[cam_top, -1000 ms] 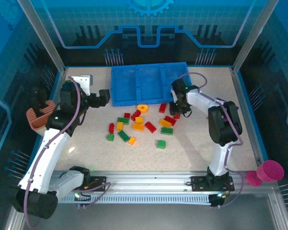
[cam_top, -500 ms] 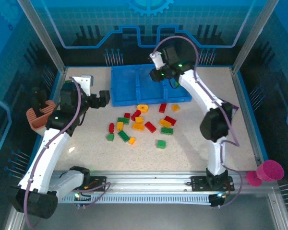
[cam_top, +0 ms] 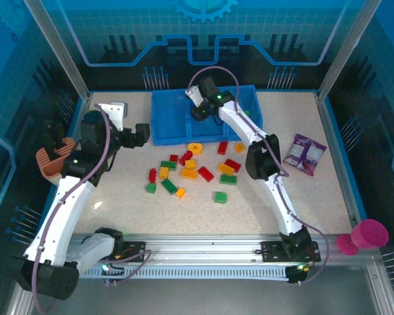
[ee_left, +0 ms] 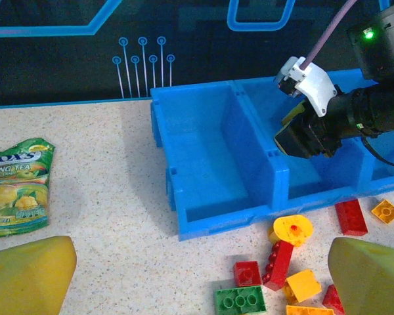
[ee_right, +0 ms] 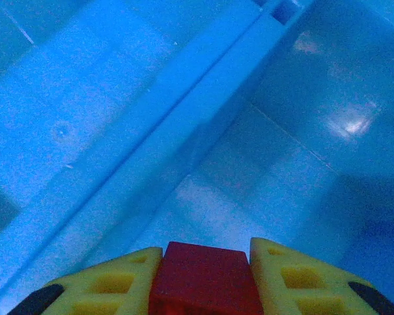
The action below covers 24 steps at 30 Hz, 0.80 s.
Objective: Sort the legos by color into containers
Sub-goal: Place the lego in the container.
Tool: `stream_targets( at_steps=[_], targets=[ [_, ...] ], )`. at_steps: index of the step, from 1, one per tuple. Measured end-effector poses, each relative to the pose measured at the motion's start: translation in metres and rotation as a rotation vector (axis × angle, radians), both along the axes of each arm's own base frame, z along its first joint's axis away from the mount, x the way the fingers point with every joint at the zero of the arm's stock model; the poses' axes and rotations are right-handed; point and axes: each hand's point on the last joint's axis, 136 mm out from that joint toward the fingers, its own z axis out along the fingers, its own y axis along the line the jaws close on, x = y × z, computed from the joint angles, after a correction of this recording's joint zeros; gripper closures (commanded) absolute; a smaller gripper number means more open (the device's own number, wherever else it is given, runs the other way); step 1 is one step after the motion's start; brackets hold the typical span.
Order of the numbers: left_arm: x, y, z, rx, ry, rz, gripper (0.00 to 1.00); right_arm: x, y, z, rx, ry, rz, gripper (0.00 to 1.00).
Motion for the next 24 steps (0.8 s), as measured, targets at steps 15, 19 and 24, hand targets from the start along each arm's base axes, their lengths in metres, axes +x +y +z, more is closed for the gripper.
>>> stream_targets(
  at_steps=[15,19,24],
  targets=[
    [-0.005,-0.003,0.009,0.001,-0.043,-0.022,0.01,-0.002,-0.005,-0.021,-0.045,0.016,-0.014,0.51],
    [-0.005,-0.017,0.008,-0.066,-0.126,-0.089,0.00,-0.012,-0.008,-0.014,-0.043,0.032,-0.011,0.49],
    [-0.010,-0.042,-0.014,-0.169,-0.157,-0.209,0.01,-0.016,-0.008,0.037,0.010,-0.043,-0.012,0.47]
  ],
)
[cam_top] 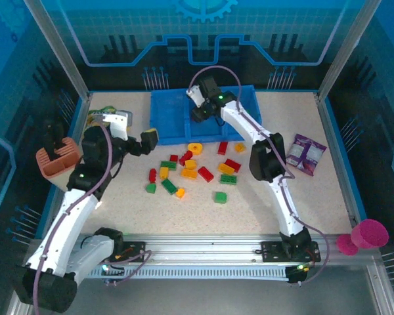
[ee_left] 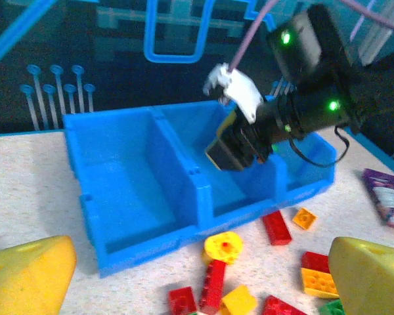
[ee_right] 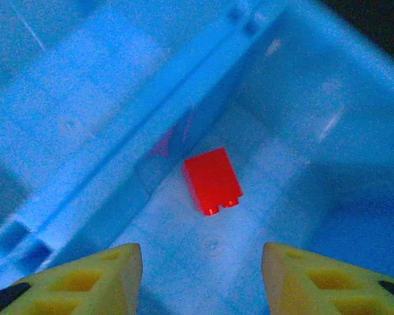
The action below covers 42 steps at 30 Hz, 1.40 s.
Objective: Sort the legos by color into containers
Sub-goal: Place the lego in the container, then pick up the lego from the center of the table.
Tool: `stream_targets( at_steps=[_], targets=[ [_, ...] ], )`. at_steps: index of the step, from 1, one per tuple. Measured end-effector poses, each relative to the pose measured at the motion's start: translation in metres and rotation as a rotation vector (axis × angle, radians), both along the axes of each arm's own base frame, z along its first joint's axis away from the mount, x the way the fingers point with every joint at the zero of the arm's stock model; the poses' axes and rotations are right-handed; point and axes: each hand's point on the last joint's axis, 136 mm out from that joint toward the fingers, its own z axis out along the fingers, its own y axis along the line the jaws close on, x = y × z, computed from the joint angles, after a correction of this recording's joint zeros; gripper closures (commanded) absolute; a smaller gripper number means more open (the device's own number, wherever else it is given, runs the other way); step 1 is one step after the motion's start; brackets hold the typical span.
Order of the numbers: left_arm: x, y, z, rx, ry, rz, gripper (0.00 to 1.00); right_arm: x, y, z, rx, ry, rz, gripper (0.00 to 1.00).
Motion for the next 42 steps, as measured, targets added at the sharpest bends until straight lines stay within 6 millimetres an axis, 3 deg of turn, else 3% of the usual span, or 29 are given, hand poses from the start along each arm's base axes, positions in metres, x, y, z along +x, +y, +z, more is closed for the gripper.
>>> stream_targets(
  at_steps=[5,8,10,15,20,24,28,34,42],
  targets=[
    [-0.005,-0.012,0.007,-0.019,0.002,-0.074,0.01,-0.017,-0.007,0.053,0.049,-0.070,0.010,0.44],
    [-0.002,-0.015,0.019,-0.008,0.029,-0.090,0.04,-0.029,-0.013,0.074,0.066,-0.098,0.011,0.42],
    [0.000,-0.014,0.017,0.000,0.056,-0.084,0.06,-0.039,-0.018,0.082,0.069,-0.105,0.010,0.41],
    [-0.005,-0.005,-0.030,0.037,0.236,-0.009,0.13,-0.069,-0.038,0.086,0.068,-0.088,-0.017,0.38],
    [-0.018,-0.017,-0.103,0.106,0.478,0.032,0.27,-0.102,-0.061,0.088,0.079,-0.062,-0.074,0.37],
    [-0.027,-0.031,-0.149,0.165,0.615,0.041,0.33,-0.126,-0.080,0.083,0.089,-0.033,-0.128,0.37],
    [-0.031,-0.034,-0.180,0.202,0.696,0.092,0.40,-0.146,-0.097,0.059,0.083,0.028,-0.176,0.37],
    [-0.029,-0.038,-0.216,0.306,0.777,0.146,0.45,-0.160,-0.116,0.017,0.051,0.130,-0.236,0.37],
    [-0.021,-0.038,-0.249,0.416,0.839,0.222,0.46,-0.161,-0.120,0.013,0.051,0.141,-0.250,0.36]
  ],
)
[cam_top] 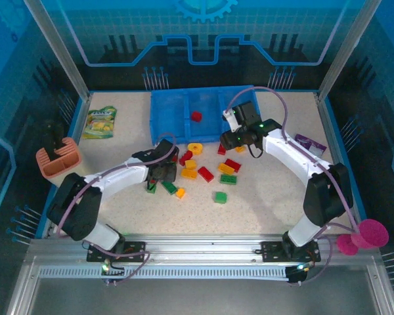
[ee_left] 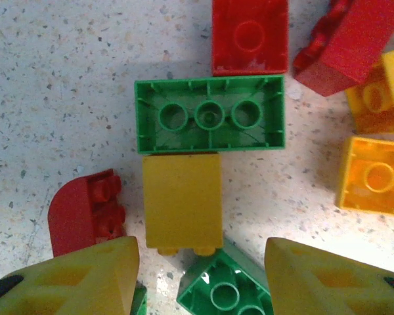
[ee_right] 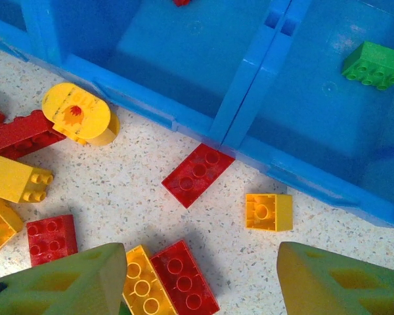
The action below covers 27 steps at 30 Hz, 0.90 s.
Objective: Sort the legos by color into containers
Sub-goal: Pick up the lego from the center of the table.
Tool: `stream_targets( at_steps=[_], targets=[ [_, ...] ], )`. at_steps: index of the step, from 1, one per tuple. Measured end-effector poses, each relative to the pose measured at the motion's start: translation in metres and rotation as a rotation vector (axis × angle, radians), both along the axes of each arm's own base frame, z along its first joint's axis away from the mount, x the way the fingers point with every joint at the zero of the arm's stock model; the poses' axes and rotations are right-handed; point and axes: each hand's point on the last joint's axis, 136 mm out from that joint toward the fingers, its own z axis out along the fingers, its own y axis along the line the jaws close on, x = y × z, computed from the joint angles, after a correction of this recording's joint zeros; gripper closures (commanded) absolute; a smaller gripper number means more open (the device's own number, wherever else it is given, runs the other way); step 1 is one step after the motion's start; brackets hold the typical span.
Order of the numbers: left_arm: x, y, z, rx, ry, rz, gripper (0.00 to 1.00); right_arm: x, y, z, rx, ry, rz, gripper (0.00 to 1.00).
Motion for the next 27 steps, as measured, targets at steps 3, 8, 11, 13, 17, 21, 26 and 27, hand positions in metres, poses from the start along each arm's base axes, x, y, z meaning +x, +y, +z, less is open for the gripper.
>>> stream_targets(
  at_steps=[3,8,11,13,17,21,26,27],
  targets=[
    [0.003,0.003,-0.003,0.023,0.000,0.012,0.46,0.001,-0.001,0.000,0.000,0.000,-0.004,0.36],
    [0.010,0.003,-0.008,0.049,0.003,0.022,0.46,-0.001,-0.003,-0.005,-0.002,0.011,-0.004,0.36],
    [0.012,0.003,-0.014,0.062,0.017,0.022,0.46,-0.002,-0.004,-0.007,-0.004,0.016,-0.007,0.36],
    [0.014,0.002,-0.018,0.071,0.028,0.023,0.46,-0.002,-0.004,-0.007,-0.004,0.015,-0.007,0.36],
    [0.017,0.002,-0.026,0.080,0.049,0.028,0.54,-0.002,-0.004,-0.007,-0.004,0.016,-0.007,0.36],
    [0.017,0.004,-0.032,0.078,0.068,0.038,0.66,-0.001,-0.005,-0.007,-0.005,0.015,-0.008,0.36],
    [0.019,0.001,-0.031,0.058,0.065,0.050,0.74,0.000,-0.008,-0.007,-0.005,0.016,-0.015,0.36],
    [0.018,0.001,-0.031,0.056,0.068,0.049,0.75,0.000,-0.009,-0.007,-0.005,0.016,-0.017,0.36]
  ],
)
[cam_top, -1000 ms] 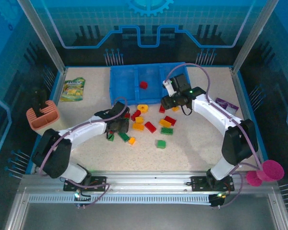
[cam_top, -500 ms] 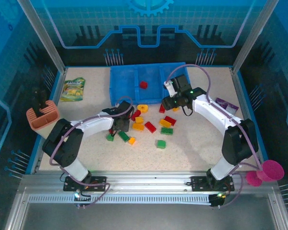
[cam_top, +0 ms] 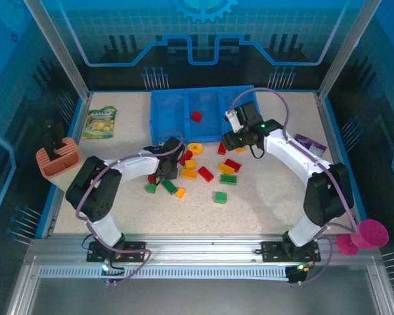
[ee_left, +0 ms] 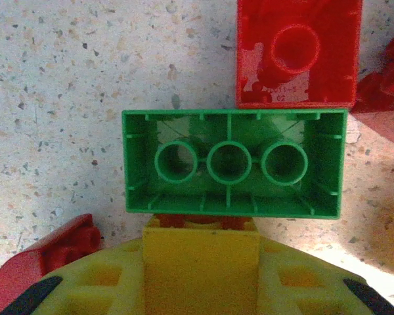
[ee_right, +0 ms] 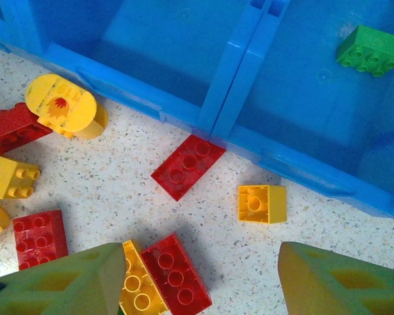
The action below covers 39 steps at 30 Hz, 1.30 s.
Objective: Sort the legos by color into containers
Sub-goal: Pick up the lego from the center of the table, then place the lego in the container.
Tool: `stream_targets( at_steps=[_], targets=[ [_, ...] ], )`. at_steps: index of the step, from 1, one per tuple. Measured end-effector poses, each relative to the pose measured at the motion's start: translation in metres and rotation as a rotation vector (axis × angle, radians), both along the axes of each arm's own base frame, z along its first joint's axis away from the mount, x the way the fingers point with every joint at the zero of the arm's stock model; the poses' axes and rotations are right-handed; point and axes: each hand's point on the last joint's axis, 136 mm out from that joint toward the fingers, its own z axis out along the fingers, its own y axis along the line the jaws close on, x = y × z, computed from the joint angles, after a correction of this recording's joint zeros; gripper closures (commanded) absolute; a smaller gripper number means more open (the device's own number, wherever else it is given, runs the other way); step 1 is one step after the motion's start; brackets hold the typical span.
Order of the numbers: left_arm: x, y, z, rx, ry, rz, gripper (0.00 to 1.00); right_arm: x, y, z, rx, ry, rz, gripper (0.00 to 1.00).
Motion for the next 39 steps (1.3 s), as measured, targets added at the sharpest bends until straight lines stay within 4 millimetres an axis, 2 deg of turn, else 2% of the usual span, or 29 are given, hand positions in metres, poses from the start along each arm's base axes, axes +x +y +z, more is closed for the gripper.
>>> stream_targets(
  at_steps=[3,5,8,13,16,18,21,25,31,36,39],
  targets=[
    [-0.003,0.001,0.003,0.002,0.007,0.000,0.76,0.000,-0.001,0.000,0.000,0.000,-0.002,0.36],
    [-0.004,0.002,0.012,0.001,0.003,-0.001,0.76,0.000,-0.001,0.000,0.000,0.000,-0.002,0.36],
    [0.006,-0.002,0.046,-0.026,-0.054,-0.002,0.76,0.000,-0.001,0.000,0.001,0.000,-0.002,0.36],
    [0.055,-0.016,0.127,-0.095,-0.246,-0.010,0.76,0.000,0.000,-0.003,0.002,0.004,0.000,0.36],
    [0.082,-0.013,0.159,-0.106,-0.330,0.000,0.76,-0.002,-0.001,-0.006,0.000,0.011,0.000,0.35],
    [0.101,-0.006,0.167,-0.102,-0.360,0.017,0.76,-0.002,-0.001,-0.006,-0.001,0.012,0.000,0.35],
    [0.130,0.008,0.162,-0.079,-0.369,0.050,0.76,-0.003,-0.002,-0.008,-0.003,0.016,-0.001,0.35],
    [0.168,0.027,0.138,-0.040,-0.345,0.079,0.76,-0.006,-0.003,-0.014,-0.011,0.032,-0.001,0.35],
    [0.224,0.034,0.120,-0.012,-0.355,0.077,0.76,-0.006,-0.004,-0.014,-0.013,0.030,-0.002,0.35],
    [0.254,0.030,0.109,-0.009,-0.367,0.069,0.74,-0.006,-0.006,-0.015,-0.025,0.030,-0.010,0.33],
    [0.257,0.028,0.097,-0.004,-0.347,0.061,0.68,-0.006,-0.009,-0.015,-0.037,0.028,-0.017,0.33]
  ],
)
